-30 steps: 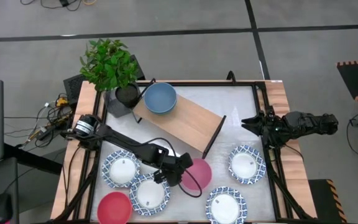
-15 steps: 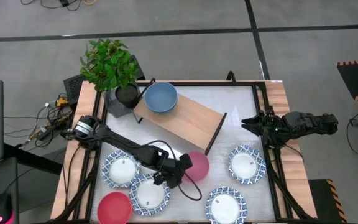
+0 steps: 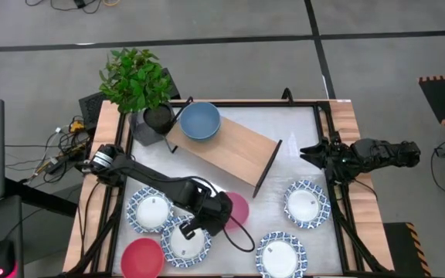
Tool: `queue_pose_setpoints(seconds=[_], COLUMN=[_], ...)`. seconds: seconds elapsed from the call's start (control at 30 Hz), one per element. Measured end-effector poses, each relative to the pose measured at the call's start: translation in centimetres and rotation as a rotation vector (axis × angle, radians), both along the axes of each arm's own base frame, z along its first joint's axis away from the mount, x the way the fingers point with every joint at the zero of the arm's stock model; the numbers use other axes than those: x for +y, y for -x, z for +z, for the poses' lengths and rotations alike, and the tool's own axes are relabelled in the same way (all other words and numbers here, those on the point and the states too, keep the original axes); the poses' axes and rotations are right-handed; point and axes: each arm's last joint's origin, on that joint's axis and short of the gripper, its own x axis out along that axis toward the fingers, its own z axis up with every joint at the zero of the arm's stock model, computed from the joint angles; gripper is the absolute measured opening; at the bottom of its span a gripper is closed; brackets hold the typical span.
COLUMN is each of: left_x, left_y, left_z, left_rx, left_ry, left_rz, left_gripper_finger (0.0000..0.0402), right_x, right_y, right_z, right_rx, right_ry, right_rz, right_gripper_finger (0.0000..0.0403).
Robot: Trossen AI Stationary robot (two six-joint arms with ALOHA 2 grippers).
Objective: Place and stack bowls onto a shelf
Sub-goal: Stack the pink bowl on top of the blue bowl on the shelf
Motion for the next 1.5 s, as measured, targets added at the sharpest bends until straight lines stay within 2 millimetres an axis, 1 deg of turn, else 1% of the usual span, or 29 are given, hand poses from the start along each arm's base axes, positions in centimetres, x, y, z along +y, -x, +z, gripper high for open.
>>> queue_pose_setpoints(seconds=[0.2, 0.3, 0.4, 0.5, 0.6, 0.67, 0.77, 0.87, 1.03, 1.17, 1.27, 1.33, 1.4, 1.5], left_x=[0.5, 1.0, 1.9, 3.3, 5.2, 6.4, 8.5, 10.2, 13.5, 16.4, 18.4, 19.4, 20.1, 20.6], left_y=[1.2, 2.0, 2.9, 3.6, 3.8, 4.0, 4.1, 4.1, 3.9, 3.9, 4.0, 3.9, 3.9, 3.6], left_z=[5.8, 8.7, 11.3, 13.6, 15.4, 16.2, 16.8, 17.0, 17.1, 17.0, 16.7, 16.2, 15.5, 14.1], left_rx=[0.089, 0.103, 0.061, -0.022, -0.126, -0.166, -0.184, -0.189, -0.205, -0.187, -0.147, -0.108, -0.062, -0.001], left_ry=[0.021, 0.014, -0.054, -0.150, -0.199, -0.194, -0.194, -0.214, -0.294, -0.301, -0.284, -0.246, -0.219, -0.257], left_rz=[0.112, 0.210, 0.357, 0.530, 0.712, 0.786, 0.863, 0.910, 0.982, 1.060, 1.091, 1.098, 1.091, 1.072], left_gripper_finger=[0.0000, 0.0000, 0.0000, 0.0000, 0.0000, 0.0000, 0.0000, 0.0000, 0.0000, 0.0000, 0.0000, 0.0000, 0.0000, 0.0000], right_x=[0.0, 0.0, 0.0, 0.0, 0.0, -0.1, -0.1, -0.1, -0.1, -0.1, -0.2, -0.2, -0.1, -0.1], right_y=[0.0, 0.0, 0.0, 0.0, 0.0, 0.0, 0.0, 0.0, 0.0, 0.0, 0.0, 0.0, 0.0, 0.0], right_z=[0.0, 0.0, -0.1, -0.1, -0.1, -0.1, -0.1, -0.1, -0.1, -0.1, -0.1, -0.1, -0.1, -0.1], right_rx=[0.002, 0.005, 0.010, 0.010, 0.010, 0.010, 0.010, 0.011, 0.009, 0.009, 0.009, 0.008, 0.008, 0.006], right_ry=[0.003, 0.005, 0.006, 0.008, 0.011, 0.013, 0.014, 0.015, 0.011, 0.009, 0.009, 0.009, 0.009, 0.006], right_rz=[0.000, 0.001, 0.001, 0.000, -0.010, -0.020, -0.033, -0.040, -0.051, -0.051, -0.052, -0.052, -0.052, -0.052], right_gripper_finger=[0.0212, 0.0212, 0.0212, 0.0212, 0.0212, 0.0212, 0.0212, 0.0212, 0.0212, 0.0212, 0.0212, 0.0212, 0.0212, 0.0212])
